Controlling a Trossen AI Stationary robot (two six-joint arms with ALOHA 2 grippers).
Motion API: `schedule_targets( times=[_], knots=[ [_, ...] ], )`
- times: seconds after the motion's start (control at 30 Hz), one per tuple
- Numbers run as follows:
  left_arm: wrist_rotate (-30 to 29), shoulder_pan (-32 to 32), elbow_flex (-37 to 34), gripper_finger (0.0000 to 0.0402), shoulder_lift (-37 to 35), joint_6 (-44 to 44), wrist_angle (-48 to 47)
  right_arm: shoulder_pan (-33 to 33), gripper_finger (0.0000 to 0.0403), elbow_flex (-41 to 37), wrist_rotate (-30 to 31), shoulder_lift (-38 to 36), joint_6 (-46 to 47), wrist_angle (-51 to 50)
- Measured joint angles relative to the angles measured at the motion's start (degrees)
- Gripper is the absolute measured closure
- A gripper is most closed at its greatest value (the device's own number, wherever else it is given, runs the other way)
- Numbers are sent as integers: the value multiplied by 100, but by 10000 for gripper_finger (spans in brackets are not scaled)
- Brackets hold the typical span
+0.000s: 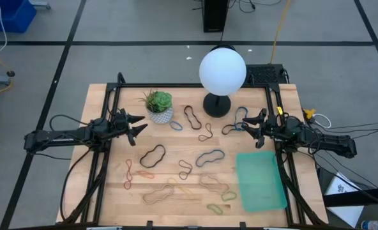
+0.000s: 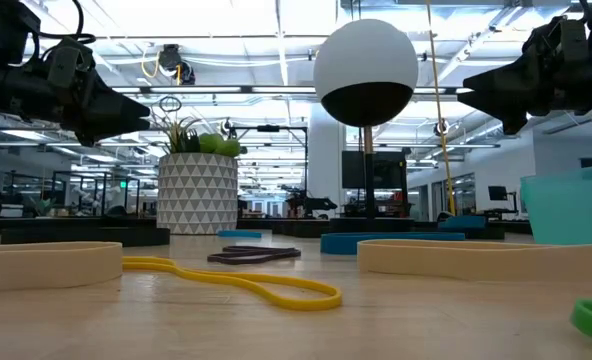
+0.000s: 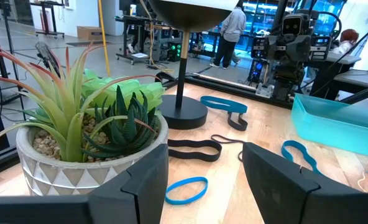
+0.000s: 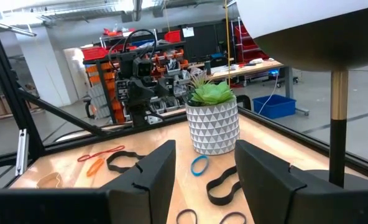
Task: Pick and place rubber bands into bin
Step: Put the top blue rubber band into the bin
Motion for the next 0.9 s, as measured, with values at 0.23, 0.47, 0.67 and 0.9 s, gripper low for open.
schedule_targets(
  times=[0.23,0.47,0.67,0.9],
  knots=[
    [-2,-1,0,188,1,0,2,0,242,0,0,0,-74,7],
    [-6,0,-1,188,0,34,9,0,243,0,-20,52,-709,-496],
    [27,0,0,188,1,-85,7,-1,243,0,421,393,-732,-438],
    [94,0,0,188,2,-407,9,-2,243,0,631,929,-778,-304]
  ],
)
